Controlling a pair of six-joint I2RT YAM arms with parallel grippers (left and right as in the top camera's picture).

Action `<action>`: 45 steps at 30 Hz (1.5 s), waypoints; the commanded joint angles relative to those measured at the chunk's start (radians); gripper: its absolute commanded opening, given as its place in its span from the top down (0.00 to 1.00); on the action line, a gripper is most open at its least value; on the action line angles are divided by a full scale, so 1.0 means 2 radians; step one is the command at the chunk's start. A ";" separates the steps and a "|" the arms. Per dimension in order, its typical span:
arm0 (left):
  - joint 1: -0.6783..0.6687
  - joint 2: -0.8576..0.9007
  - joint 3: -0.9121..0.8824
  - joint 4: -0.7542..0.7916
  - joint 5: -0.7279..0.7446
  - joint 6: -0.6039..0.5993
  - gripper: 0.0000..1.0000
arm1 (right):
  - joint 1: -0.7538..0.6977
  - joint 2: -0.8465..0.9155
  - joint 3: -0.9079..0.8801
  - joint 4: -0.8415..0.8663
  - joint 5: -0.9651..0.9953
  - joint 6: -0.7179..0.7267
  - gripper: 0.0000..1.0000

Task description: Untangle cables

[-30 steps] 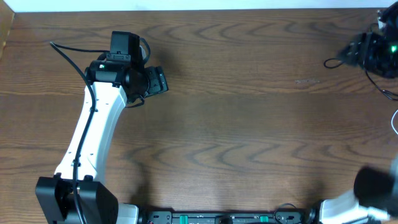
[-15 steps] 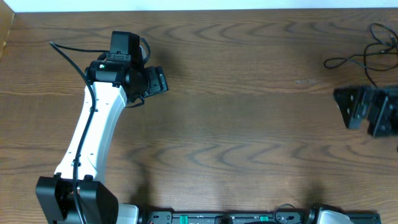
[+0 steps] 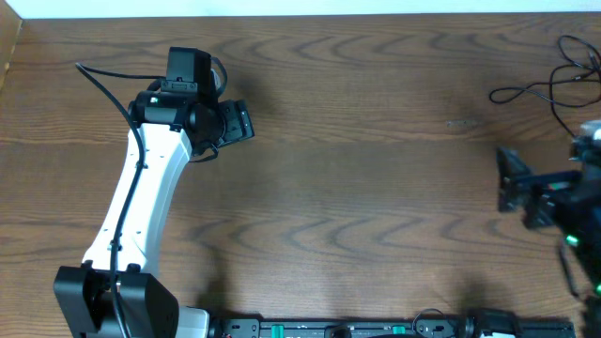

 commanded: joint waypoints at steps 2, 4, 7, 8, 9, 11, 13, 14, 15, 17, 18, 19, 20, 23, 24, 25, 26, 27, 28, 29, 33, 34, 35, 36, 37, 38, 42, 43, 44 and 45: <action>0.002 0.002 0.003 -0.001 -0.005 -0.001 0.19 | 0.021 -0.078 -0.217 0.200 0.019 -0.003 0.01; 0.002 0.002 0.003 -0.001 -0.005 -0.001 0.19 | 0.024 -0.108 -0.297 0.293 0.018 -0.002 0.01; 0.002 0.002 0.003 -0.001 -0.005 -0.001 0.19 | 0.026 -0.164 -0.417 0.412 0.019 -0.003 0.01; 0.002 0.002 0.003 -0.001 -0.005 -0.001 0.19 | 0.026 -0.182 -0.444 0.431 0.019 -0.003 0.01; 0.002 0.002 0.003 -0.001 -0.005 -0.001 0.19 | 0.026 -0.201 -0.470 0.448 0.021 -0.003 0.01; 0.002 0.002 0.003 -0.001 -0.005 -0.001 0.19 | 0.026 -0.239 -0.522 0.475 0.031 -0.002 0.01; 0.002 0.002 0.003 -0.001 -0.005 -0.001 0.19 | 0.026 -0.276 -0.574 0.504 0.036 -0.002 0.01; 0.002 0.002 0.003 -0.001 -0.005 -0.001 0.19 | 0.026 -0.290 -0.591 0.511 0.036 -0.002 0.01; 0.002 0.002 0.003 -0.001 -0.005 -0.001 0.19 | 0.026 -0.307 -0.608 0.514 0.035 -0.002 0.01; 0.002 0.002 0.003 -0.001 -0.005 -0.001 0.19 | 0.029 -0.336 -0.631 0.513 0.037 -0.002 0.01; 0.002 0.002 0.003 -0.001 -0.005 -0.001 0.19 | 0.032 -0.350 -0.642 0.513 0.043 -0.002 0.01; 0.002 0.002 0.003 -0.001 -0.005 -0.001 0.19 | 0.035 -0.361 -0.649 0.512 0.048 -0.002 0.01; 0.002 0.002 0.003 -0.001 -0.005 -0.001 0.19 | 0.039 -0.373 -0.648 0.492 0.056 -0.002 0.01; 0.002 0.002 0.003 -0.001 -0.005 -0.001 0.19 | 0.042 -0.375 -0.648 0.484 0.077 -0.002 0.01; 0.002 0.002 0.003 -0.001 -0.005 -0.001 0.19 | 0.042 -0.375 -0.648 0.479 0.077 -0.002 0.01; 0.002 0.002 0.003 -0.001 -0.005 -0.001 0.19 | 0.042 -0.375 -0.648 0.471 0.076 -0.002 0.01; 0.002 0.002 0.003 -0.001 -0.005 -0.001 0.19 | 0.042 -0.375 -0.648 0.457 0.075 -0.002 0.01; 0.002 0.002 0.003 -0.001 -0.005 -0.001 0.19 | 0.043 -0.375 -0.648 0.442 0.071 0.002 0.01; 0.002 0.002 0.003 -0.001 -0.005 -0.001 0.19 | 0.043 -0.375 -0.648 0.430 0.067 0.002 0.01; 0.002 0.002 0.003 -0.001 -0.005 -0.001 0.19 | 0.043 -0.375 -0.648 0.415 0.057 0.002 0.01; 0.002 0.002 0.003 -0.001 -0.005 -0.001 0.19 | 0.042 -0.375 -0.648 0.418 0.056 0.002 0.01; 0.002 0.002 0.003 -0.001 -0.005 -0.001 0.19 | 0.042 -0.375 -0.648 0.418 0.056 0.002 0.01; 0.002 0.002 0.003 -0.001 -0.005 -0.001 0.19 | 0.042 -0.375 -0.648 0.418 0.056 0.002 0.01; 0.002 0.002 0.003 -0.001 -0.005 -0.001 0.19 | 0.042 -0.375 -0.648 0.418 0.056 0.002 0.01; 0.002 0.002 0.003 -0.001 -0.005 -0.001 0.19 | 0.042 -0.375 -0.648 0.418 0.056 0.002 0.01; 0.002 0.002 0.003 -0.001 -0.005 -0.001 0.19 | 0.042 -0.375 -0.648 0.418 0.056 0.002 0.01; 0.002 0.002 0.003 -0.001 -0.005 -0.001 0.19 | 0.042 -0.375 -0.648 0.418 0.056 0.002 0.01; 0.002 0.002 0.003 -0.001 -0.005 -0.001 0.19 | 0.042 -0.375 -0.648 0.418 0.056 0.002 0.01; 0.002 0.002 0.003 -0.001 -0.005 -0.001 0.19 | 0.042 -0.375 -0.648 0.418 0.056 0.002 0.01; 0.002 0.002 0.003 -0.001 -0.005 -0.001 0.19 | 0.042 -0.375 -0.648 0.418 0.056 0.002 0.01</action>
